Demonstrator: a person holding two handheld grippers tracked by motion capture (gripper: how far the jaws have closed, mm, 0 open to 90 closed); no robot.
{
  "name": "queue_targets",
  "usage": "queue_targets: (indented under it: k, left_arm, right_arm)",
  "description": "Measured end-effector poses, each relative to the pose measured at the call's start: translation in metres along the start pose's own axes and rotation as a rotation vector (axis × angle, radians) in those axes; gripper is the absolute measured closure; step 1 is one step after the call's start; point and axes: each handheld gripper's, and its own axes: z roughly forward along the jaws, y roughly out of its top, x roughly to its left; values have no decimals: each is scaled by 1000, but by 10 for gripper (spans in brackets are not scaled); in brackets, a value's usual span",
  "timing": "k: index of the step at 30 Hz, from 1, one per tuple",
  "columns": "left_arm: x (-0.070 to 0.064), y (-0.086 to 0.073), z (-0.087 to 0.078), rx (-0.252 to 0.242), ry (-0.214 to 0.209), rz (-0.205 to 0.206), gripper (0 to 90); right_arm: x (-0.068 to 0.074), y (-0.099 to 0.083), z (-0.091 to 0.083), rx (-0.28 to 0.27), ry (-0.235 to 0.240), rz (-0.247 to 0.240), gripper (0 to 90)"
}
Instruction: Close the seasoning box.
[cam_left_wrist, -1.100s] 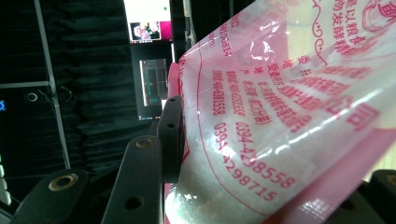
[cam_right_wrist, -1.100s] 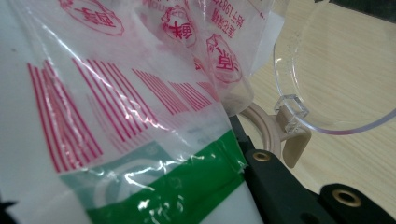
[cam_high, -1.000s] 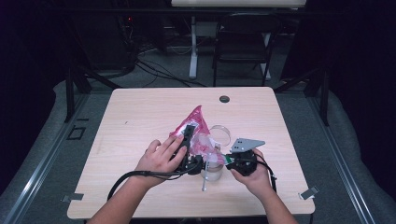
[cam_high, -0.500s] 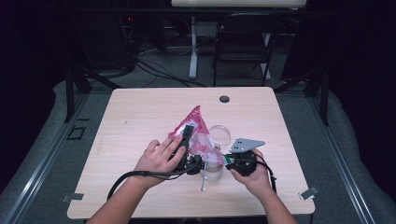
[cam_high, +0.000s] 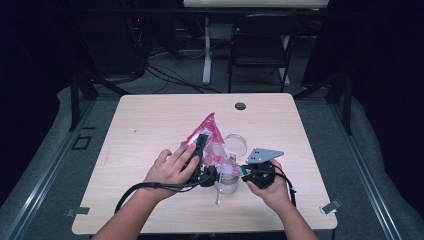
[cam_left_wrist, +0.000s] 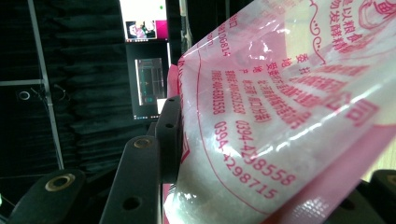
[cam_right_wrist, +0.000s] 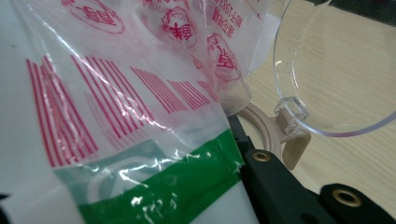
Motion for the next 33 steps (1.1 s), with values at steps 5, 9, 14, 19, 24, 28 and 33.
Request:
queue_targets:
  k: [5,9,14,19,24,28,33]
  left_arm:
    - [1,1,0,-1,-1,10,635]
    - [0,1,0,1,-5,0,635]
    - [0,-1,-1,0,-9,-16,639]
    - [-5,-6,0,7,-32,-54,644]
    - [-7,-12,0,16,-52,-77,650]
    - [-8,-15,-1,33,-64,-94,653]
    - [-12,-19,-1,28,-69,-120,653]
  right_arm:
    - [-1,0,0,0,0,1,900]
    - [-1,0,-1,-1,1,4,900]
    - [-1,0,-1,-2,0,1,900]
    - [0,0,-1,-1,-2,0,900]
    - [1,1,-1,-3,-2,-3,900]
    - [2,2,-1,-11,-3,-6,900]
    - [3,3,-1,-17,-1,-8,900]
